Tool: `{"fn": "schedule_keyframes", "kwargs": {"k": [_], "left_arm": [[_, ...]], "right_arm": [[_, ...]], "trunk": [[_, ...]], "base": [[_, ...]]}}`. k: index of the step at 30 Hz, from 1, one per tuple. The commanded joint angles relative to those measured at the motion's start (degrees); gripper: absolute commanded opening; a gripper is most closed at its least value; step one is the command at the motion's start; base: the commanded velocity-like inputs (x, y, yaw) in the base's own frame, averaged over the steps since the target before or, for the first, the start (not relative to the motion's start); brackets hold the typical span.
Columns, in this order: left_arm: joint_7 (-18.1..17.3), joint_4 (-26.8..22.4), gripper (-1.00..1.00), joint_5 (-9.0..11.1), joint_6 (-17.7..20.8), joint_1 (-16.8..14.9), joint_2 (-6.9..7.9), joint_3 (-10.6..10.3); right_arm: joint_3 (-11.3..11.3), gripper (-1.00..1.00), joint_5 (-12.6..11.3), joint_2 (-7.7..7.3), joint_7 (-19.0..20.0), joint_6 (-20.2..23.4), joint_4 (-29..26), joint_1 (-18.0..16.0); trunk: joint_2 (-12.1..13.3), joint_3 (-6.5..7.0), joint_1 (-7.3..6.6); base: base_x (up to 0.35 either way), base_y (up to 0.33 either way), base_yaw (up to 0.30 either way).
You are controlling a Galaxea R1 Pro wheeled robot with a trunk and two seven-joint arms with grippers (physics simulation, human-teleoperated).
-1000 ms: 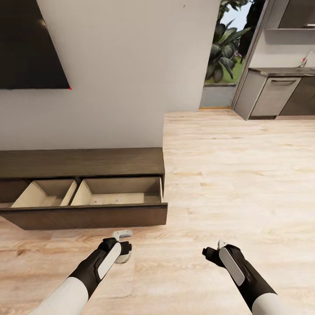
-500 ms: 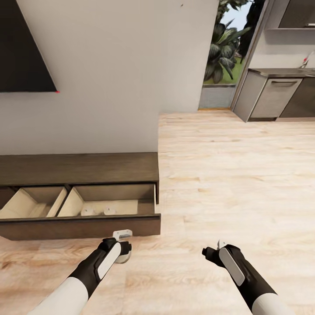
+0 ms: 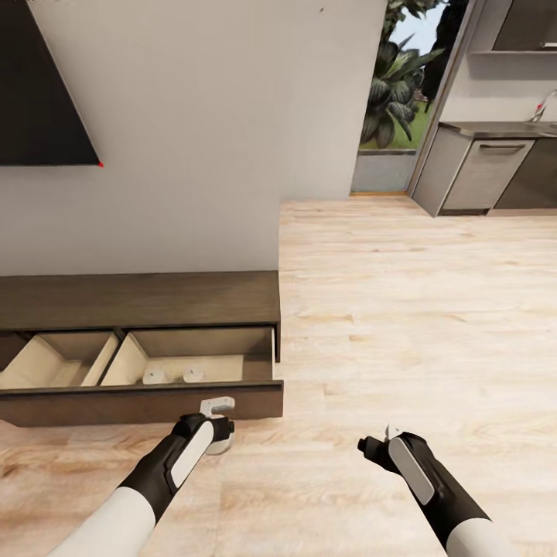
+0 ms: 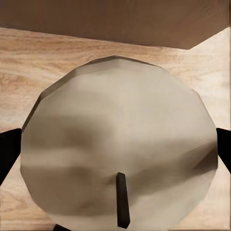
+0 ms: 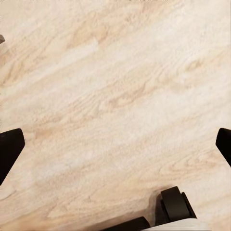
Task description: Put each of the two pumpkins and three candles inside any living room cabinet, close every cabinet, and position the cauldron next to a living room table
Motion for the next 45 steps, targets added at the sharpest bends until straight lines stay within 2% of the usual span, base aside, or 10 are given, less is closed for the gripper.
{"fn": "schedule_keyframes", "kwargs": {"k": [1,24,33,45], "left_arm": [[0.59,-0.21,-1.0,0.57,0.81,-0.03,0.03,-0.16],[0.59,-0.23,-1.0,0.81,1.84,-0.03,0.12,0.04],[0.52,-0.33,-1.0,0.83,2.69,-0.03,0.37,0.15],[0.54,-0.32,-1.0,0.74,2.73,-0.03,0.53,0.1]], "right_arm": [[0.25,1.0,-0.64,-0.01,-0.57,0.09,-0.09,-0.03],[0.72,1.0,-0.69,0.11,-0.6,0.12,-0.09,-0.04],[0.79,1.0,-0.7,0.1,-0.6,0.1,-0.09,-0.02],[0.78,1.0,-0.68,0.11,-0.61,0.1,-0.09,-0.03]], "trunk": [[0.39,0.14,-0.23],[9.62,4.27,-5.28],[9.62,4.27,-5.28],[9.62,4.27,-5.28]], "base": [[0.0,0.0,0.0],[0.0,0.0,0.0],[0.021,0.0,0.0],[0.293,0.0,0.0]]}}
